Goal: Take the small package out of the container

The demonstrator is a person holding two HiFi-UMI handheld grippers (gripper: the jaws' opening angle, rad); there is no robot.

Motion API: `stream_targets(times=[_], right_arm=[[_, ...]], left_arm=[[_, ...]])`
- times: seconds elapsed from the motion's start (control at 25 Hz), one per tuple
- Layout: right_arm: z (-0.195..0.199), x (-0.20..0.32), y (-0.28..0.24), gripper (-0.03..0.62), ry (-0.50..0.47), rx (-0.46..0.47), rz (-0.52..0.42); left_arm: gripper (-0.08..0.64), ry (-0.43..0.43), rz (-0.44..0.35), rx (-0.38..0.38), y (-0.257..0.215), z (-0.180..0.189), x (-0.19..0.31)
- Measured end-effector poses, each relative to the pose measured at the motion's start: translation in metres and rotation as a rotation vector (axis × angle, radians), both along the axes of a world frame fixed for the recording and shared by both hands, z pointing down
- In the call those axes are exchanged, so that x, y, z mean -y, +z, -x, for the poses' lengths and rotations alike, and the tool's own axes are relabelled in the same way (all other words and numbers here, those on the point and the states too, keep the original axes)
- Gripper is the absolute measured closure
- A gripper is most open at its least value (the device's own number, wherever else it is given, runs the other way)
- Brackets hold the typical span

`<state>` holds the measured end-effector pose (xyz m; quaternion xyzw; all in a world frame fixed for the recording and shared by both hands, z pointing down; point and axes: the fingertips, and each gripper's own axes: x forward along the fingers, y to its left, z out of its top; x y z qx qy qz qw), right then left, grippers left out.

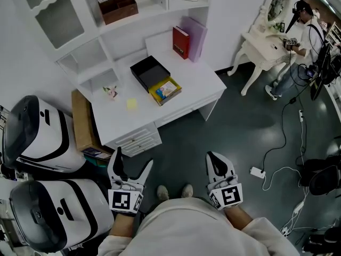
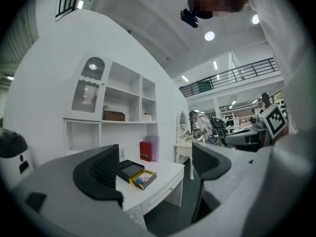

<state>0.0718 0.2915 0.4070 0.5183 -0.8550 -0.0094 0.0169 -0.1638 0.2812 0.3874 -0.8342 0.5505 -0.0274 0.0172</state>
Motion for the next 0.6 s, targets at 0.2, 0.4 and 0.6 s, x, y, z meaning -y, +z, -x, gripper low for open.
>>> stream_targets(times=[0.2,0.4,0.6], right_arm=[[-0.02,-0.002,0.004,0.568,-0.007,0.003,0.007],[-0.042,0.0,0.016,0.568,-0.03,-0.004,0.018],[-0.042,0.011,0.023,0.568,-0.062,-0.003,0.028]], left_arm=[[0.11,-0.009,0.001,0.008,0.0,-0.019,0.004],[0.11,-0.03,-0.003,0.023,0.003,-0.039,0.005],[0.11,-0.045,0.017,0.038,0.012,-0.044,0.013]])
